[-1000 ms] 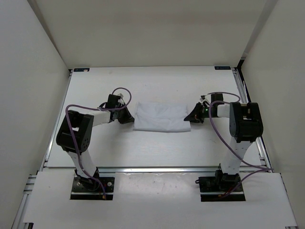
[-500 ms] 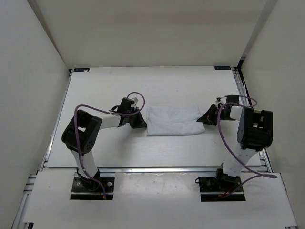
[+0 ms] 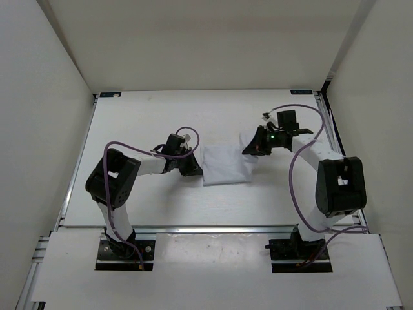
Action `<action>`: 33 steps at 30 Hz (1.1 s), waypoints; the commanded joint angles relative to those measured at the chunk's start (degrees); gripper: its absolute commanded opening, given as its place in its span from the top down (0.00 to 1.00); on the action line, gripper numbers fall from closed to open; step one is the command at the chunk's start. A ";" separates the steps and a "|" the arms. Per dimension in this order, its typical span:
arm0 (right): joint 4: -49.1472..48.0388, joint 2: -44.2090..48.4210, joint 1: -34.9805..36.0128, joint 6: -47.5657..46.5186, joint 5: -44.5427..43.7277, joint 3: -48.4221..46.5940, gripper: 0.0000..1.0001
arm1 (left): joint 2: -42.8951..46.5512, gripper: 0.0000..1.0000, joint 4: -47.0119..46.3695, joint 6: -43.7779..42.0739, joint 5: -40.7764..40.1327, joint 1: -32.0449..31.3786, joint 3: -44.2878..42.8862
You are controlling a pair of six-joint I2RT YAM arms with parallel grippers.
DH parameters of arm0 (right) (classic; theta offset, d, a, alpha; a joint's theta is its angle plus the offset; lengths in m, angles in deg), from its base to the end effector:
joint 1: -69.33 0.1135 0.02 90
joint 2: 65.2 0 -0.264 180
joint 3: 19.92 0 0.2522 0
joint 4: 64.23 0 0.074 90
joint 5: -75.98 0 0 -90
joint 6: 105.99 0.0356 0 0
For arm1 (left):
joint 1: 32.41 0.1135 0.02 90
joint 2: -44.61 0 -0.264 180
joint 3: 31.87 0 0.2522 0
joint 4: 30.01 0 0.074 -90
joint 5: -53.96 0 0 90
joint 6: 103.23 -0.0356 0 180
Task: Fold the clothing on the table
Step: Fold the skirt
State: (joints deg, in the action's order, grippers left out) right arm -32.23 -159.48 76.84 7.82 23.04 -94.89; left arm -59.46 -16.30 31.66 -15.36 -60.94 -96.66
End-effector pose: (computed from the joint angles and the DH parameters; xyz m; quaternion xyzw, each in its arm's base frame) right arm 0.3360 0.0659 0.2134 0.0226 0.9005 0.3735 0.2215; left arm 0.2962 -0.1753 0.1242 -0.0763 0.9315 -0.3231 0.1486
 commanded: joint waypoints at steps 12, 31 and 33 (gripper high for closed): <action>-5.32 -15.22 15.52 7.48 6.98 -13.31 1.00 | 2.73 0.96 1.99 -0.77 -2.05 1.55 3.12; 1.18 -25.69 21.67 5.11 12.25 -25.01 0.98 | 3.35 0.97 1.63 -0.50 -2.41 2.87 3.65; 2.23 -27.09 22.11 4.93 11.99 -26.50 0.91 | 3.61 0.97 1.46 -0.41 -2.32 3.04 3.92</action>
State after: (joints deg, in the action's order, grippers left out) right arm -32.73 -185.05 98.15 14.14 32.68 -118.10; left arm -57.53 -16.78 32.29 -15.18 -58.52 -94.03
